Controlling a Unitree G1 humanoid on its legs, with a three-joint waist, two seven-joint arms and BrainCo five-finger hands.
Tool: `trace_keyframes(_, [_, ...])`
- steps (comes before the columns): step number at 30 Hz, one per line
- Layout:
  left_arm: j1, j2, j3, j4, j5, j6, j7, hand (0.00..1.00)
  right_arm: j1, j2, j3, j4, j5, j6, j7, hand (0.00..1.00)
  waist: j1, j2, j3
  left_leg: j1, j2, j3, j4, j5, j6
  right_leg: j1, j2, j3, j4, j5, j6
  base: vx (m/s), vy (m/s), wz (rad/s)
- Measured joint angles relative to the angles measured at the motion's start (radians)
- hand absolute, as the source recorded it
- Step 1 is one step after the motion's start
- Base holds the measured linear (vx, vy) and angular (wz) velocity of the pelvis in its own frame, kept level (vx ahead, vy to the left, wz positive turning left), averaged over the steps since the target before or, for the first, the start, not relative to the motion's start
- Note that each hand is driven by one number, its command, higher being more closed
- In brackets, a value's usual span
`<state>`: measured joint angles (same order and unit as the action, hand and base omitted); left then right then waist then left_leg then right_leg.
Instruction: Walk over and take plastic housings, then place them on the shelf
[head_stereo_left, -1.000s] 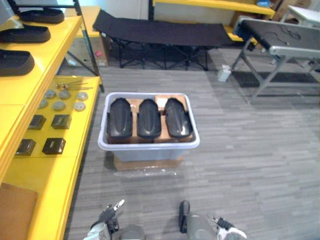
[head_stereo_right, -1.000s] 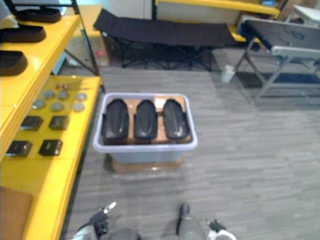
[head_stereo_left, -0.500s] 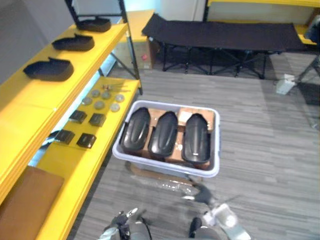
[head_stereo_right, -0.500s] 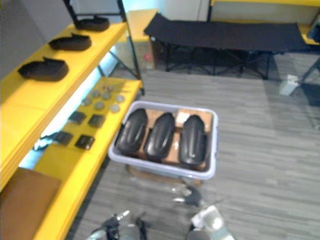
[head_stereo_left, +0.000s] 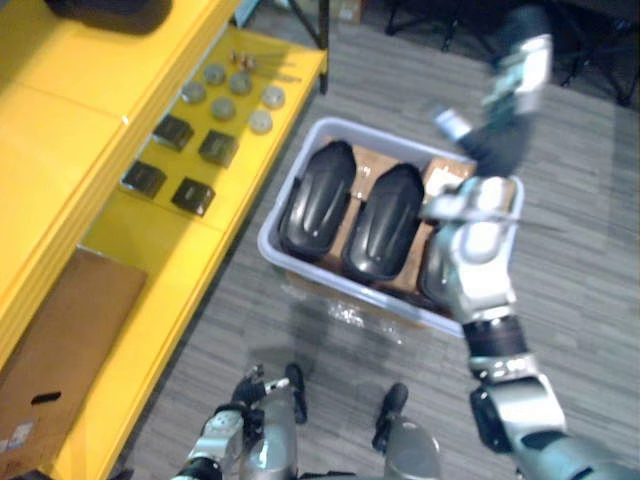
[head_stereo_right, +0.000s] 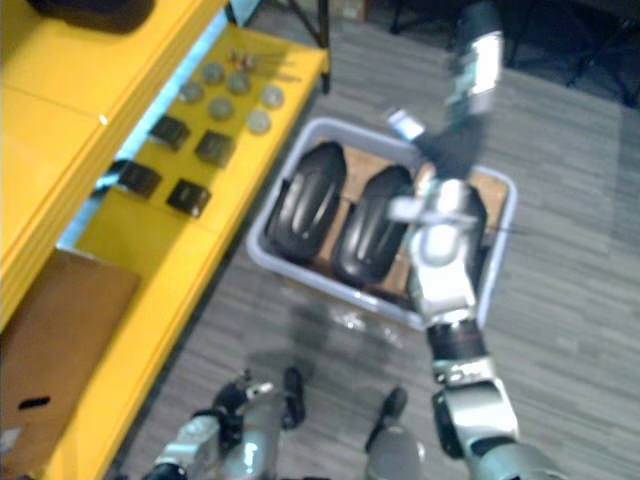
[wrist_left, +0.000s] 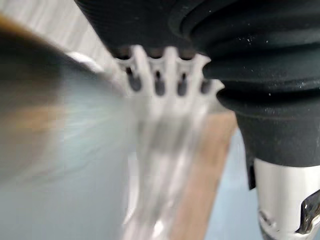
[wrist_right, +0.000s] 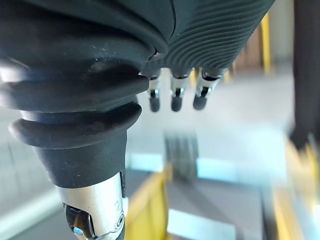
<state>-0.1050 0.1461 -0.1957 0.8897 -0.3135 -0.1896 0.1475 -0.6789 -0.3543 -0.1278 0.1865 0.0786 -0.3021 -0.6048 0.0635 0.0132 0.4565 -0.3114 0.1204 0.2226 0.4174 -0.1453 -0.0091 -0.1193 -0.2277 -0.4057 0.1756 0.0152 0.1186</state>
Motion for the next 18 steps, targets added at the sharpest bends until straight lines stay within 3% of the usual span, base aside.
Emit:
trace_keyframes(4, [0.025, -0.024, 0.078, -0.027, -0.081, -0.064, 0.055, 0.00, 0.078, -0.081, -0.178, 0.218, 0.099, 0.141, -0.074, 0.00, 0.002, 0.003, 0.009, -0.099, 0.009, -0.029, 0.041, -0.009, -0.001, -0.095, 0.002, 0.001, 0.050, -0.011, -0.004, -0.07, 0.011, 0.06])
trace_keyframes(8, [0.038, -0.035, 0.107, -0.024, -0.082, -0.072, 0.057, 0.00, 0.111, -0.157, -0.240, 0.314, 0.149, 0.152, -0.082, 0.00, 0.002, 0.041, 0.030, -0.152, 0.008, -0.050, 0.079, -0.030, 0.004, -0.149, -0.007, 0.016, 0.098, -0.021, -0.003, -0.08, 0.052, -0.01])
trace_keyframes(11, [0.038, -0.032, 0.112, -0.012, -0.138, -0.098, 0.069, 0.00, 0.116, -0.185, -0.244, 0.346, 0.165, 0.150, -0.080, 0.00, 0.002, 0.045, 0.033, -0.176, 0.007, -0.048, 0.087, -0.030, 0.005, -0.185, -0.017, 0.027, 0.125, -0.023, -0.003, -0.08, 0.042, -0.05])
trace_keyframes(13, [0.037, -0.034, 0.116, -0.010, -0.244, -0.100, 0.064, 0.00, 0.117, -0.192, -0.244, 0.348, 0.164, 0.150, -0.081, 0.00, 0.001, 0.045, 0.033, -0.189, 0.007, -0.048, 0.093, -0.029, 0.006, -0.202, -0.020, 0.031, 0.137, -0.023, -0.004, -0.04, 0.027, -0.02])
trace_keyframes(18, [0.037, -0.038, 0.142, -0.014, -0.274, -0.100, 0.019, 0.00, 0.134, -0.206, -0.265, 0.370, 0.186, 0.151, -0.086, 0.00, 0.003, 0.045, 0.033, -0.218, -0.012, -0.053, 0.087, -0.021, 0.016, -0.238, -0.040, 0.032, 0.163, -0.033, 0.000, -0.01, 0.022, 0.08])
